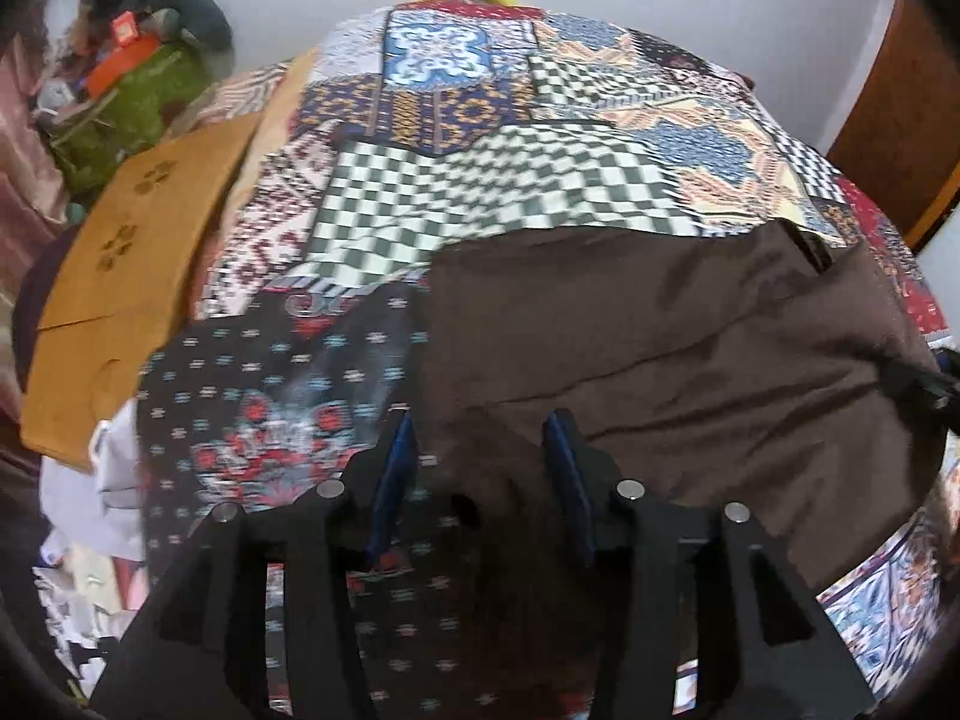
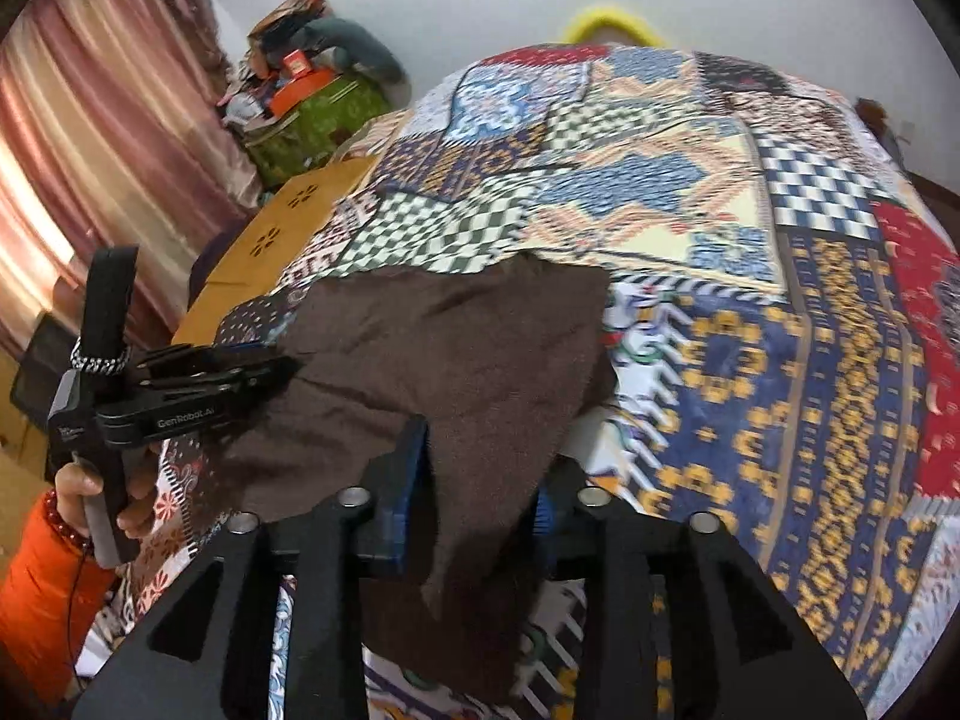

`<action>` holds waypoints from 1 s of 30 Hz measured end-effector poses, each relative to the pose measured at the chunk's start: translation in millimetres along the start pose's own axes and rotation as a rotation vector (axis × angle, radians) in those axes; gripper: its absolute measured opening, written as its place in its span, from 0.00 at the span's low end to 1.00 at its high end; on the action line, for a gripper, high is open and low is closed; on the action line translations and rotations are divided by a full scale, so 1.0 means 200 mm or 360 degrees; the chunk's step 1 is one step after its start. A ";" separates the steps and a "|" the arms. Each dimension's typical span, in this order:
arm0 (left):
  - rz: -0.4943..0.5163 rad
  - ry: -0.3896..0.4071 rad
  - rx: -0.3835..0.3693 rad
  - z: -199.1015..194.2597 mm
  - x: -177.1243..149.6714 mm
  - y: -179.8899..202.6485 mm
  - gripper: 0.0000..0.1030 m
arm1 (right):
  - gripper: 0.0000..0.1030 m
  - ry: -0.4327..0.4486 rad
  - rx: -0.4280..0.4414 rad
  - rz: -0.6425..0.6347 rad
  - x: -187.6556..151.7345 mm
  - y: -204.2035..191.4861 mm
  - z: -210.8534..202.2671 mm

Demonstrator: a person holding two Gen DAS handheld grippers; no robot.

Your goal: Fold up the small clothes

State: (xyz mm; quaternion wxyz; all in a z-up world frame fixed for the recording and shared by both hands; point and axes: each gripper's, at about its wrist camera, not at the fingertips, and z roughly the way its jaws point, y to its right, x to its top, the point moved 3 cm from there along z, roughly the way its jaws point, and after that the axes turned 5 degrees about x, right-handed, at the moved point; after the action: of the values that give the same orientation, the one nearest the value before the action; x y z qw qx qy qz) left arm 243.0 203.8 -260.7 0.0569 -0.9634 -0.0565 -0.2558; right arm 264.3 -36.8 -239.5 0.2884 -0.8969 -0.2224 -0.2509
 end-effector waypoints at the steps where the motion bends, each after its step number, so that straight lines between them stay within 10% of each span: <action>1: -0.0012 0.0013 0.0004 -0.02 0.00 -0.03 0.45 | 0.34 0.0010 -0.0026 -0.0009 0.00 0.00 -0.02; 13: -0.0012 0.0218 -0.0210 -0.38 -0.02 0.01 0.45 | 0.35 0.0173 -0.0036 -0.0258 0.13 -0.19 -0.18; 21: 0.0009 0.0052 -0.0255 -0.10 -0.05 0.16 0.45 | 0.35 -0.0035 -0.0077 -0.0286 0.07 -0.16 0.13; 30: -0.0148 0.0045 -0.0211 -0.02 -0.05 0.02 0.45 | 0.35 -0.0018 -0.0080 -0.0112 0.06 0.02 0.04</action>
State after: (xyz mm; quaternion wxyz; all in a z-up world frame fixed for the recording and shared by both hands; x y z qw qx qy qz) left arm 232.8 199.0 -262.6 -0.0181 -0.9577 -0.0835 -0.2748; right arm 277.3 -31.6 -239.9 0.2555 -0.8968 -0.2492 -0.2614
